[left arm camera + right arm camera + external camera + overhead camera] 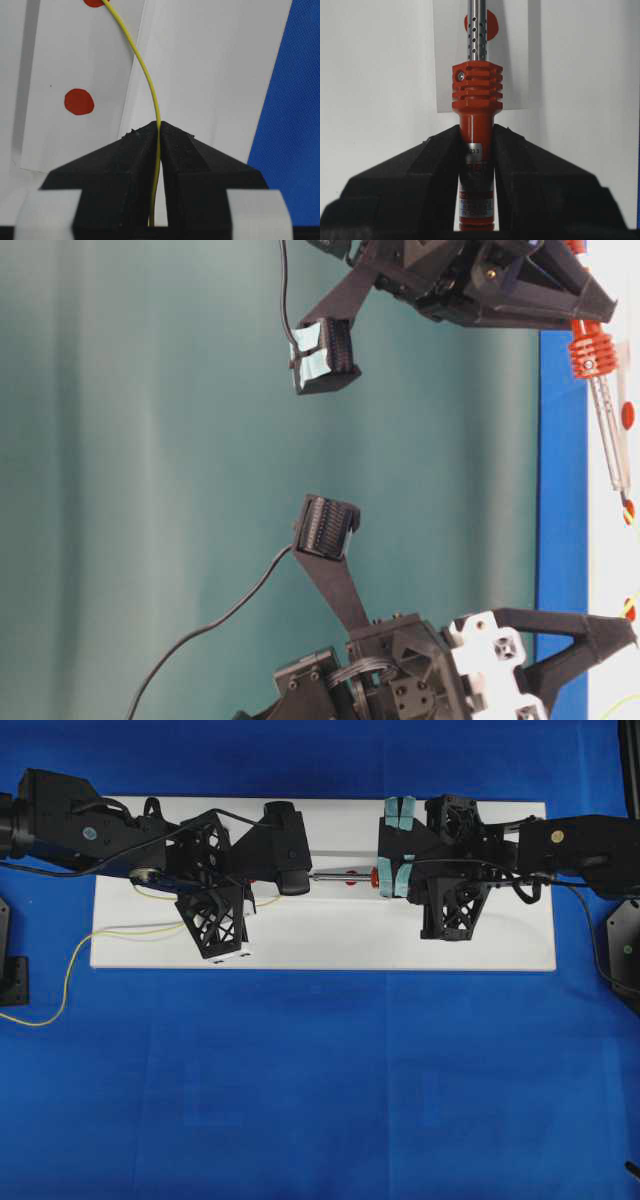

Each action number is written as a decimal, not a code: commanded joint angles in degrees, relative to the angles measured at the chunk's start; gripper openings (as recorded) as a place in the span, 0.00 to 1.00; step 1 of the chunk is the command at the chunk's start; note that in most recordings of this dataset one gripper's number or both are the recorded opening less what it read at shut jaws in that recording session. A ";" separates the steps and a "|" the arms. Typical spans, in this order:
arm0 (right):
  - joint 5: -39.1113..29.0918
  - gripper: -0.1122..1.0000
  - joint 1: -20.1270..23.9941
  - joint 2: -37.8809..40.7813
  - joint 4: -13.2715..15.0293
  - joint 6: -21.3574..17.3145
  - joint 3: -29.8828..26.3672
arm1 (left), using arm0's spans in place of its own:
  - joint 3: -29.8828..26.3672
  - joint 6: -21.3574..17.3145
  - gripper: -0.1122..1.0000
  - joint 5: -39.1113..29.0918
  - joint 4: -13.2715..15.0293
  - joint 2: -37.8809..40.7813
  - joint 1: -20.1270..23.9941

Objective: Touch the tip of the soldering iron to the tip of the solder at the mark.
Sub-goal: 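Touch iron tip to wire tip at the middle red dot, then withdraw left gripper left and right gripper right from the middle dot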

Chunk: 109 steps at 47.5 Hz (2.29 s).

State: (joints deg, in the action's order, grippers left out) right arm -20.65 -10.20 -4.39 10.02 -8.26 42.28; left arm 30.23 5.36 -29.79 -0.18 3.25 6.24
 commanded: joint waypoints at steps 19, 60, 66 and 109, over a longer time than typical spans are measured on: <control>0.44 0.16 -0.09 -0.53 0.00 0.09 -1.41 | -1.41 0.00 0.12 0.09 -0.09 -1.05 -0.09; 0.44 0.16 -0.09 -0.53 0.00 0.09 -1.41 | -2.29 0.00 0.12 -1.41 -0.09 -0.88 -0.18; 0.44 0.16 -0.09 -0.53 0.00 0.09 -1.32 | -2.37 0.00 0.12 -1.85 -0.09 -0.88 -0.18; 0.88 0.16 -0.18 -0.53 0.00 0.09 -1.41 | 3.08 -0.09 0.12 -3.78 -0.09 -16.08 -0.09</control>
State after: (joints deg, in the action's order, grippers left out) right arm -20.30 -10.28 -4.39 10.02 -8.26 42.28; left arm 32.34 5.27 -33.66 -0.18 -7.91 6.15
